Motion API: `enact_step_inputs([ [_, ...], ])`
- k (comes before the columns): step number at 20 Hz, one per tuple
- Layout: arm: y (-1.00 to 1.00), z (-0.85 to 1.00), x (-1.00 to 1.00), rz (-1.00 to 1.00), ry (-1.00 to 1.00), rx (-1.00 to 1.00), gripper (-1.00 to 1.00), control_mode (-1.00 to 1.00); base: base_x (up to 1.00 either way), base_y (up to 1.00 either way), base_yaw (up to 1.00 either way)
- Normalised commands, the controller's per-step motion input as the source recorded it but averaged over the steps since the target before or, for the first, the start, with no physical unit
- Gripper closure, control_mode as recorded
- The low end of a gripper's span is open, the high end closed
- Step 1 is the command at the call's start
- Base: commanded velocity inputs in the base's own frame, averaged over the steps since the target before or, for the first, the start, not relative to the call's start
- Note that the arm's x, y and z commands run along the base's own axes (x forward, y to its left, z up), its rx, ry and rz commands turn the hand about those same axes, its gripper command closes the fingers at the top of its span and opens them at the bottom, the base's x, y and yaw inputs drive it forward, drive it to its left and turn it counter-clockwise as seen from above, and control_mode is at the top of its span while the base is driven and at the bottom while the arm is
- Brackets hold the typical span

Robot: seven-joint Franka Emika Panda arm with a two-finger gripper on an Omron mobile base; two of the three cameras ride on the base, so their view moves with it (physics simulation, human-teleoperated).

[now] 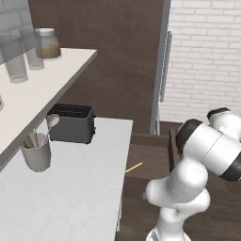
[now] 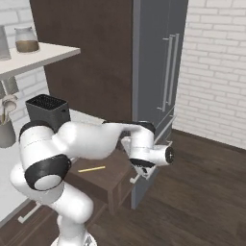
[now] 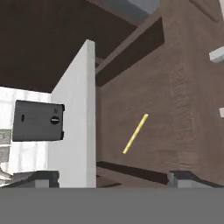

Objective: Take a straw from the drawer in front and place it inside the glass cup on the dining counter.

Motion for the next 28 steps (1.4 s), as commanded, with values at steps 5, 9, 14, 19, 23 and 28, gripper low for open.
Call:
enact_step_inputs([
  [5, 0.75, 0.04, 0.47, 0.04, 0.06, -0.36, -1.00, -1.00, 0.00, 0.00, 0.00],
  [9, 0.44, -0.13, 0.47, 0.02, 0.21, -0.32, -1.00, -1.00, 0.00, 0.00, 0.00],
  [14, 0.05, -0.31, 0.45, 0.00, 0.30, -0.25, -1.00, -1.00, 0.00, 0.00, 0.00],
  [19, -0.09, -0.40, 0.35, 0.00, 0.31, -0.15, -1.00, -1.00, 0.00, 0.00, 0.00],
  [23, -0.22, -0.43, 0.22, 0.00, 0.27, -0.10, -1.00, -1.00, 0.00, 0.00, 0.00],
  [28, -0.29, -0.44, 0.04, 0.00, 0.20, -0.10, -1.00, -1.00, 0.00, 0.00, 0.00],
])
